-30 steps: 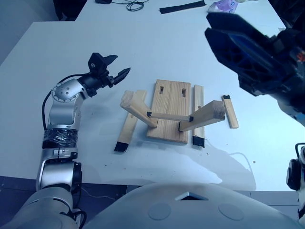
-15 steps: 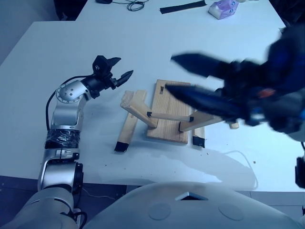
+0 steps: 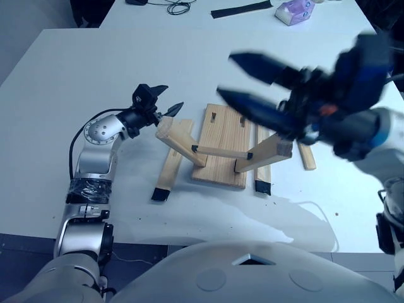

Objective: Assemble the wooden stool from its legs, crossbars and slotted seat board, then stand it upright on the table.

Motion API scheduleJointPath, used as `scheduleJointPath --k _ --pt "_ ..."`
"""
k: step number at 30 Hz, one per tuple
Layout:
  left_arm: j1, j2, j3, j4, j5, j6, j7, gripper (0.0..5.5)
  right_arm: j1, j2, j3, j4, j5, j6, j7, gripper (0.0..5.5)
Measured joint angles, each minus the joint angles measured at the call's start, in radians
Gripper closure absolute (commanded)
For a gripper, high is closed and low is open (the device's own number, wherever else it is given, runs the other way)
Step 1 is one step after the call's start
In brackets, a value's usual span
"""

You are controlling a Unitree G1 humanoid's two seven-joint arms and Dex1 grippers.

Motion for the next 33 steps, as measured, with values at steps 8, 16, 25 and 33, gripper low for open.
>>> scheduleJointPath --k 8,16,25,33 --pt "0.003 0.000 -0.002 0.001 0.004 0.000 0.000 2.18 0.026 -0.026 0.036 -0.070 -0.012 0.014 0.009 3.20" --pt "-0.008 0.000 -0.016 0.007 0.005 0.000 -0.017 2.18 0.198 -0.076 0.256 -0.119 -0.578 -0.098 0.166 3.20" --pt "0.007 -0.016 -0.051 -0.025 0.035 -0.037 -0.009 2.18 0.062 0.081 0.052 -0.003 -0.226 -0.071 -0.006 3.20" --pt "0.026 -0.053 -0.142 -0.058 0.094 -0.108 -0.002 2.18 0.028 0.009 -0.184 0.204 -0.144 -0.062 -0.101 3.20"
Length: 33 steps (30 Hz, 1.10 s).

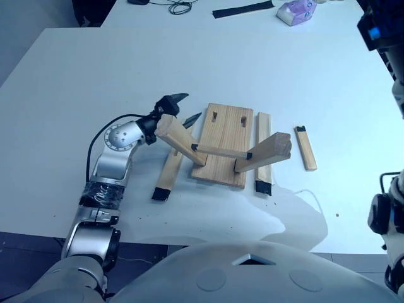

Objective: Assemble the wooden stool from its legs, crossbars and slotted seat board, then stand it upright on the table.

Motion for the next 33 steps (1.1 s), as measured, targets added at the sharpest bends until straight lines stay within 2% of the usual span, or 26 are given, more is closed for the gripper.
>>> scheduleJointPath --k 3,8,14,22,33 --pt "0.000 -0.007 -0.022 0.006 0.020 -0.026 -0.001 2.18 0.102 -0.044 0.088 0.035 -0.209 -0.001 0.060 3.20" --pt "0.006 -0.004 -0.023 0.071 0.028 -0.061 0.000 2.18 0.277 -0.058 0.355 0.074 -0.594 -0.040 0.156 3.20" --pt "0.076 0.040 -0.015 0.103 0.045 -0.117 -0.001 2.18 0.359 -0.001 0.465 0.077 -0.806 -0.100 0.199 3.20" --pt "0.149 0.104 -0.003 0.133 0.053 -0.197 -0.022 2.18 0.499 -0.017 0.496 0.240 -1.052 -0.176 0.246 3.20" --pt "0.161 0.129 -0.004 0.161 0.065 -0.268 -0.024 2.18 0.563 -0.003 0.482 0.305 -1.142 -0.231 0.325 3.20"
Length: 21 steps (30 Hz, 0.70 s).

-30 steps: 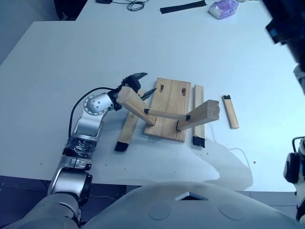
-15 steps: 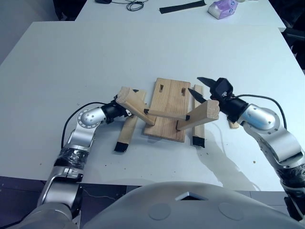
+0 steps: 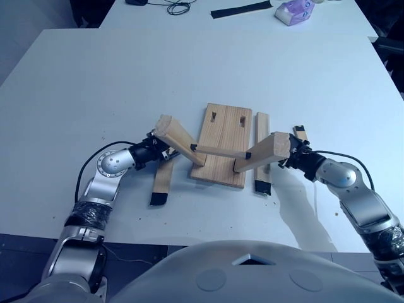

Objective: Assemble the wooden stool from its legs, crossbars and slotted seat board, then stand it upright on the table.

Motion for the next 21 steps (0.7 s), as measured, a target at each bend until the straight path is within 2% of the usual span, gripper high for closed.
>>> scheduleJointPath --k 8,15,21 --pt "-0.002 0.042 0.023 0.046 0.000 -0.031 0.000 2.18 0.019 -0.007 -0.082 -0.042 -0.012 0.009 0.044 3.20" --pt "-0.010 0.036 0.022 0.048 0.000 -0.026 0.006 2.18 -0.074 0.181 -0.221 -0.147 0.244 0.189 -0.003 2.50" --pt "-0.023 0.002 0.008 0.039 0.004 -0.012 0.007 2.18 -0.113 0.209 -0.137 -0.103 0.186 0.206 -0.001 2.50"
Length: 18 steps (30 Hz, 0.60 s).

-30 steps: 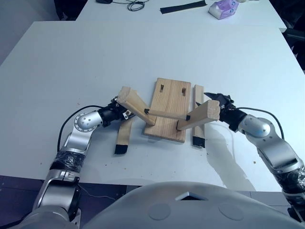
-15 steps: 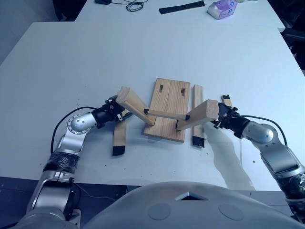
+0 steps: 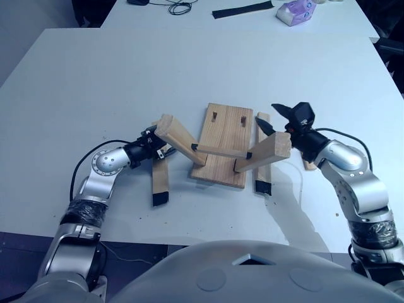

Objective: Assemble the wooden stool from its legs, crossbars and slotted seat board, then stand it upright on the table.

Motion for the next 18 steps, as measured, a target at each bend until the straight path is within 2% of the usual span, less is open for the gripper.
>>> scheduleJointPath --k 3,8,14,18 --pt "-0.005 -0.008 -0.008 -0.006 0.001 0.007 0.000 2.18 0.016 -0.031 0.087 0.093 -0.134 -0.091 0.013 2.50" --pt "0.000 -0.018 -0.013 -0.018 0.002 0.014 0.001 2.18 0.028 -0.066 0.142 0.214 -0.261 -0.234 0.018 2.50" --pt "0.019 -0.024 -0.013 -0.044 0.004 0.026 0.015 2.18 0.022 -0.104 0.145 0.250 -0.323 -0.329 0.032 2.50" --pt "0.041 -0.024 -0.008 -0.065 0.004 0.028 0.032 2.18 0.052 -0.163 0.107 0.240 -0.339 -0.350 0.048 2.50"
